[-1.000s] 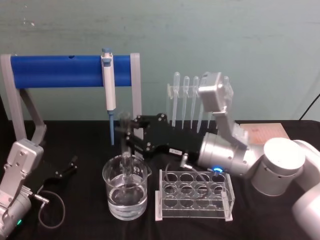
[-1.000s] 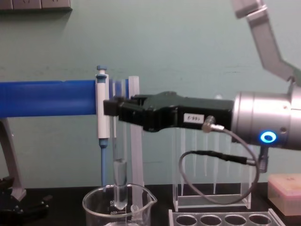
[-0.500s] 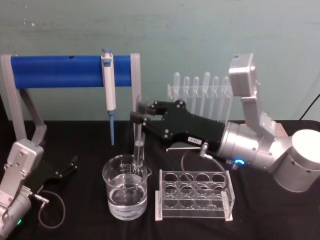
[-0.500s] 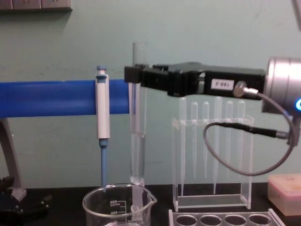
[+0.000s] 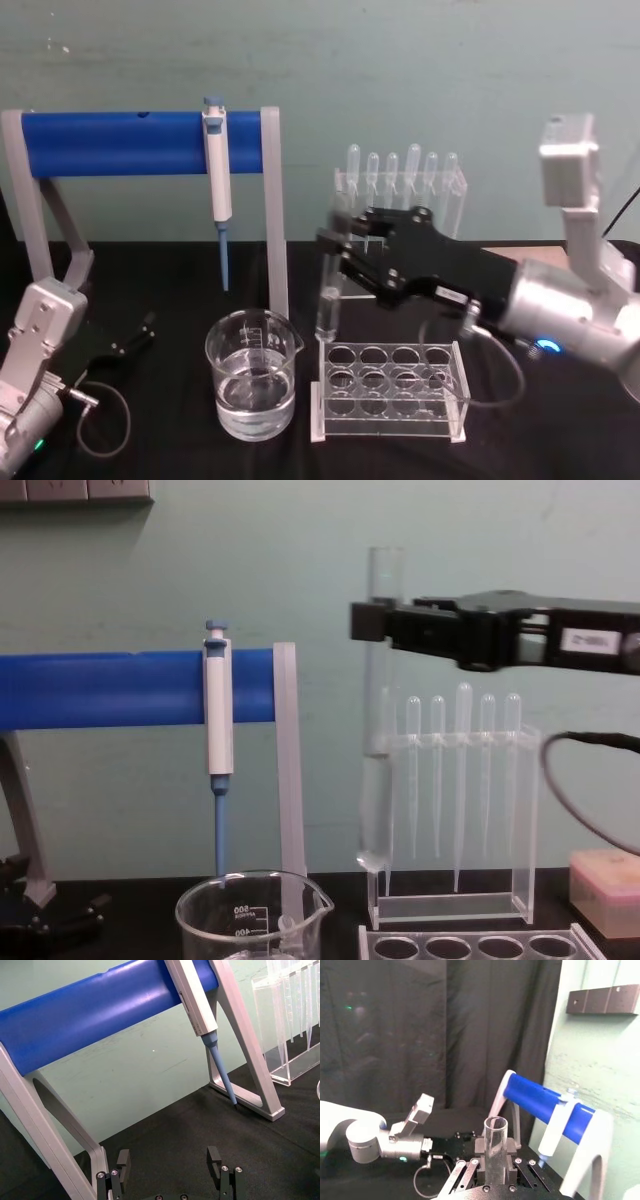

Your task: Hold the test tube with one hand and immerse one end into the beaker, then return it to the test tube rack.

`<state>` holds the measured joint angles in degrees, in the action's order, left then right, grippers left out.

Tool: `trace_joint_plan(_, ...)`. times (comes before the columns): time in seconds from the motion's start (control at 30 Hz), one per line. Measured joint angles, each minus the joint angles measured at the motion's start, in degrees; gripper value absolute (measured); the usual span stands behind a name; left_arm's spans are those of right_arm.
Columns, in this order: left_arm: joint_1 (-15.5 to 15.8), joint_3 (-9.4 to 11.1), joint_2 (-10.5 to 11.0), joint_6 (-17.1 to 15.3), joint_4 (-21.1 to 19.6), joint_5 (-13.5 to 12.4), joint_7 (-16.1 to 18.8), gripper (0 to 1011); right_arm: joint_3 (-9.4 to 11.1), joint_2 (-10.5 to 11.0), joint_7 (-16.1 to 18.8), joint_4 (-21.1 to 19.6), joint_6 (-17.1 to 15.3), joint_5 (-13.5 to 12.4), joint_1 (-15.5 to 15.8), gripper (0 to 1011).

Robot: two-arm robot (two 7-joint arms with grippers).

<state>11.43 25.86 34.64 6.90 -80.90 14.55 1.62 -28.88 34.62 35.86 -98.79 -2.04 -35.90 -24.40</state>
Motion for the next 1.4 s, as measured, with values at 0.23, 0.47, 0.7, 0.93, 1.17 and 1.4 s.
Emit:
trace_joint_plan(0.23, 0.0, 0.0, 0.0, 0.0, 0.0, 0.0, 0.0, 1000, 2.69, 3.77, -1.29, -3.13, 1.79, -0.16, 5.03, 225)
trace_joint_plan(0.47, 0.0, 0.0, 0.0, 0.0, 0.0, 0.0, 0.0, 1000, 4.68, 5.02, -1.42, -3.49, 4.63, -0.05, 8.75, 225)
trace_joint_plan(0.7, 0.0, 0.0, 0.0, 0.0, 0.0, 0.0, 0.0, 1000, 5.76, 4.78, -1.49, -2.35, 6.04, 1.29, 10.65, 225)
trace_joint_plan(0.93, 0.0, 0.0, 0.0, 0.0, 0.0, 0.0, 0.0, 1000, 6.21, 4.02, -1.4, -0.78, 6.5, 1.81, 11.35, 225)
trace_joint_plan(1.17, 0.0, 0.0, 0.0, 0.0, 0.0, 0.0, 0.0, 1000, 6.41, 2.87, -0.71, 1.47, 7.39, 2.62, 11.41, 225)
trace_joint_plan(1.4, 0.0, 0.0, 0.0, 0.0, 0.0, 0.0, 0.0, 1000, 6.25, 1.53, 0.3, 3.23, 8.24, 2.67, 11.17, 225)
